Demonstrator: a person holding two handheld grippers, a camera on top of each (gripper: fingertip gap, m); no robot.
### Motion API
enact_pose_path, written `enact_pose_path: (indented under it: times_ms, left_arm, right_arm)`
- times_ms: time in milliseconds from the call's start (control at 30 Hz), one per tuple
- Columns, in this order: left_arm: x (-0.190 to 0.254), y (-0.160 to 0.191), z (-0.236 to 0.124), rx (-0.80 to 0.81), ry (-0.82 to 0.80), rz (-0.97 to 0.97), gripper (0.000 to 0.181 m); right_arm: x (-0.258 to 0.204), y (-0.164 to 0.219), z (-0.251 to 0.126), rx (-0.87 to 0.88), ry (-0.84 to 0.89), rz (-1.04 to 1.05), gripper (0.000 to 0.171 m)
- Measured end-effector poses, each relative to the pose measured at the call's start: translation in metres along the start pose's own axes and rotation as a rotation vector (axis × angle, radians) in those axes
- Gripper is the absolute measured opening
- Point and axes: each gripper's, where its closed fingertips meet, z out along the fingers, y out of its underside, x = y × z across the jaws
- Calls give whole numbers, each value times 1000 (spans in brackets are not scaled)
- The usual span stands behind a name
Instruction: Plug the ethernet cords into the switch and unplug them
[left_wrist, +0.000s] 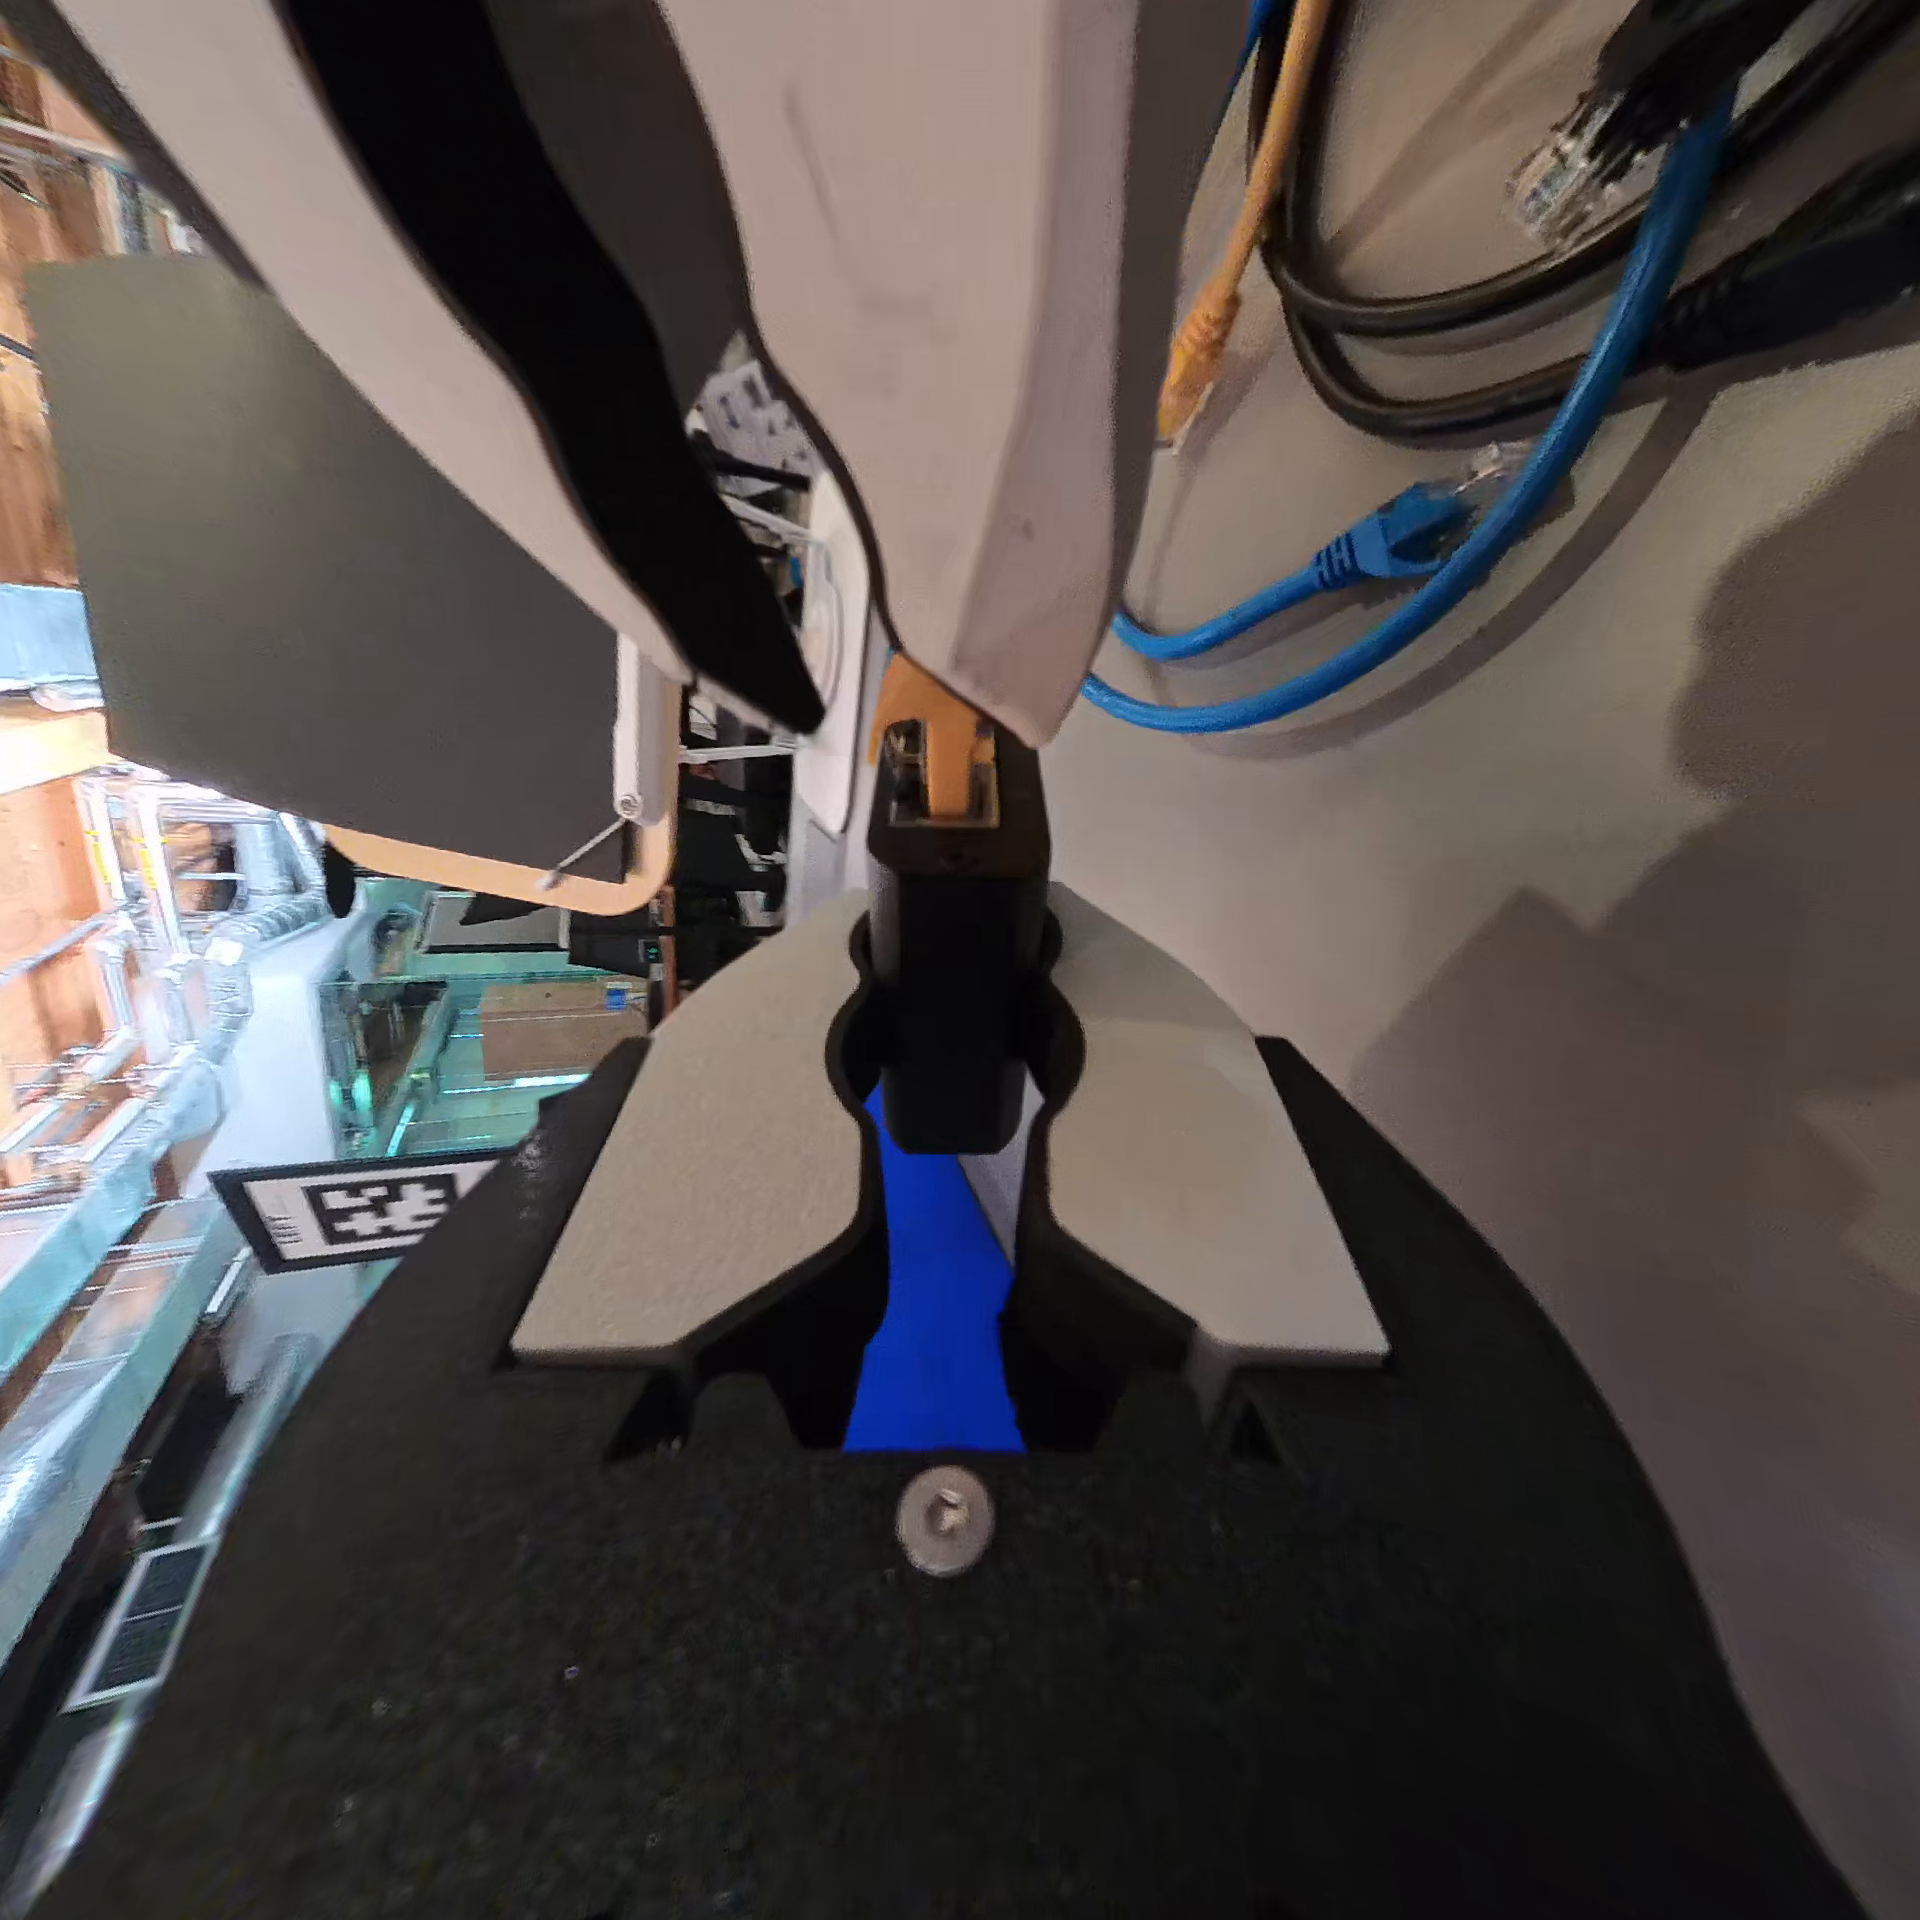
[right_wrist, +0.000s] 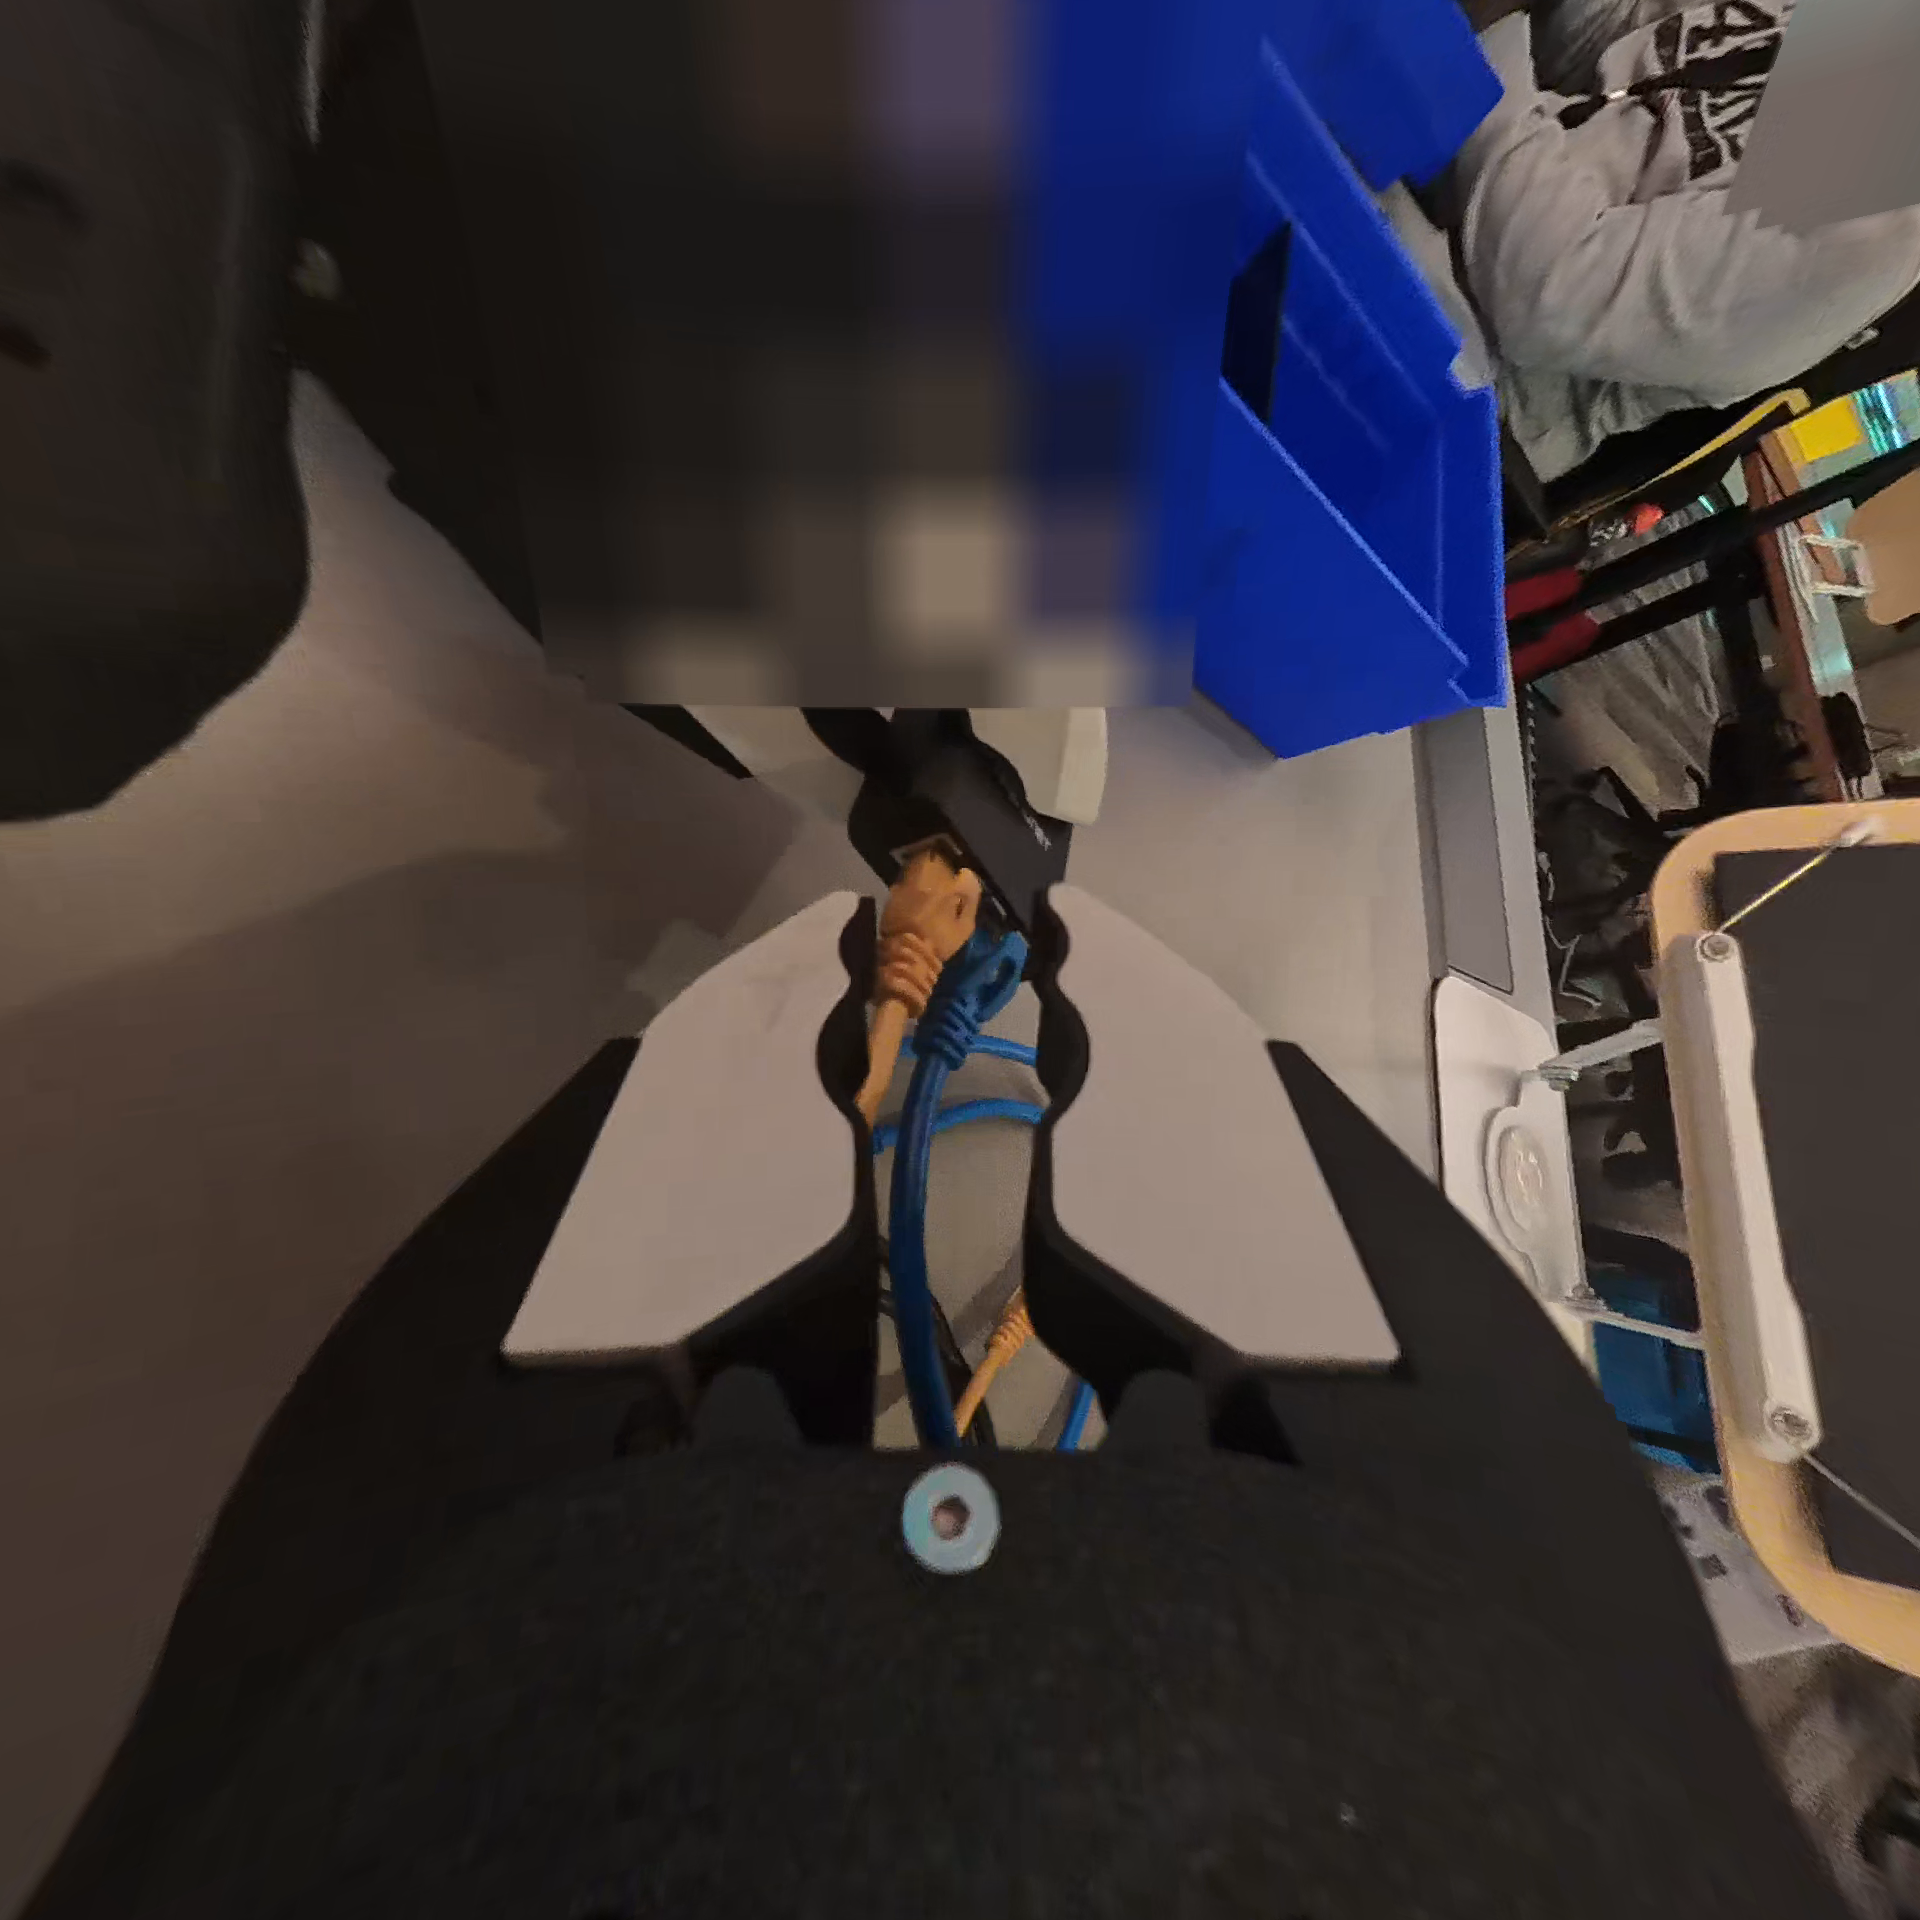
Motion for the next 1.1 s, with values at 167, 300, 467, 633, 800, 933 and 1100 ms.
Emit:
enact_pose_path:
  times_ms: [167, 300, 467, 633, 800, 933, 1100]
  left_arm:
    - [6, 2, 0, -6, 54, -46, 24]
    - [12, 5, 0, -10, 98, -90, 24]
    - [7, 7, 1, -28, 124, -219, 25]
    - [7, 13, 4, -60, 122, -208, 25]
    - [1, 14, 7, -41, 67, -155, 24]
    - [-2, 21, 8, -75, -35, -35, 24]
    - [-8, 20, 8, -73, -68, -51, 24]
  right_arm:
    - [-6, 1, 8, -33, -2, -109, 18]
    - [-9, 5, 13, -79, -45, -151, 14]
    - [0, 4, 12, -101, -77, -104, 13]
    - [2, 5, 17, -99, -77, -34, 12]
    - [6, -1, 15, -53, -91, 168, 16]
    - [12, -5, -1, -1, -131, 491, 25]
    - [3, 1, -3, 8, -101, 670, 19]
